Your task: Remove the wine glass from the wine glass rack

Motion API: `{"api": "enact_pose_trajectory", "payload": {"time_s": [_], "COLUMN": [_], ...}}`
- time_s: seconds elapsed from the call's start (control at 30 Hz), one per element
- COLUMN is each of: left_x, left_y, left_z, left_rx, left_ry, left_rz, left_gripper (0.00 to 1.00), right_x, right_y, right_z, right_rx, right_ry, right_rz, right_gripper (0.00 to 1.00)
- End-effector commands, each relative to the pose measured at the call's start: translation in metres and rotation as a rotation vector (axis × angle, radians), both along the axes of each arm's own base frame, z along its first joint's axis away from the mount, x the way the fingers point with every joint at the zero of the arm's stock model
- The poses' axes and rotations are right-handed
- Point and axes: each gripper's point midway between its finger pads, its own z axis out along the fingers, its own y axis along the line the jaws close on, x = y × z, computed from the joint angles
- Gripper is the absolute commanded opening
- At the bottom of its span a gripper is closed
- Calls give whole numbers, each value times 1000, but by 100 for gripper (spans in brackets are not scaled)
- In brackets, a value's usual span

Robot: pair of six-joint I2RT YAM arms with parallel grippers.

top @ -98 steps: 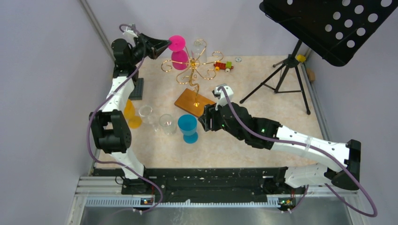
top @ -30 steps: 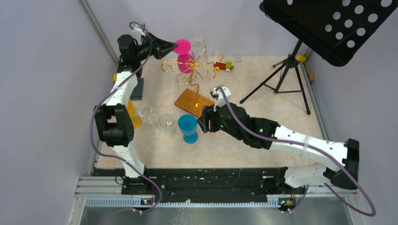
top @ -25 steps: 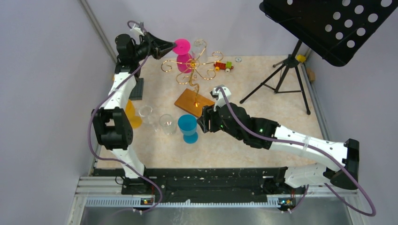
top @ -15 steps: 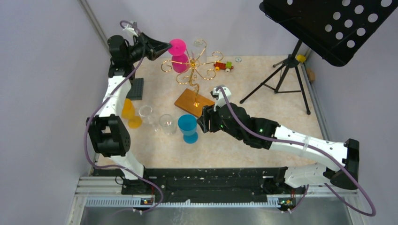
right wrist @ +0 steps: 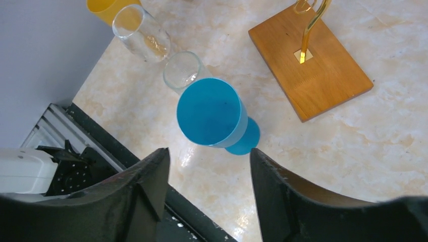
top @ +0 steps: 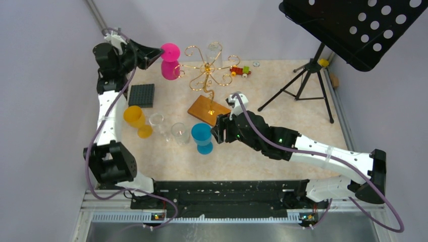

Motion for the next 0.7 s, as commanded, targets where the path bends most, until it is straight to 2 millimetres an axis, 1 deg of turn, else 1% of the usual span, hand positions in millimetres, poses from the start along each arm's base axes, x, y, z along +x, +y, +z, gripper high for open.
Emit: {"api": "enact_pose_trajectory", "payload": {"time_s": [0.0, 0.07, 0.2, 0.33, 0.37, 0.43, 0.53, 0.67], "left_x": [-38, -50, -76, -109, -122, -151, -188, -213], "left_y": [13, 16, 10, -9, -17, -32, -43, -52], "left_z": [45, 58, 86, 121, 134, 154, 173, 180], "left_rx": [134, 176, 192, 117, 93, 26, -66, -137], "left_ry": [-152, -188, -252, -346, -402, -480, -542, -543], "left_rz": [102, 131, 124, 26, -25, -136, -236, -296], "left_gripper": [0, 0, 0, 0, 0, 0, 0, 0], "right_x": [-2, -3, -5, -7, -9, -9, -9, -5], "right_y": [5, 6, 6, 4, 3, 0, -6, -17], "right_z": [17, 18, 24, 37, 42, 53, 68, 86], "right_rx": [69, 76, 105, 163, 177, 198, 233, 260], "right_ry": [-15, -17, -26, -48, -57, -79, -117, -183], "right_rz": [26, 35, 45, 52, 59, 61, 55, 27], "right_gripper": [65, 71, 73, 73, 73, 72, 72, 72]}}
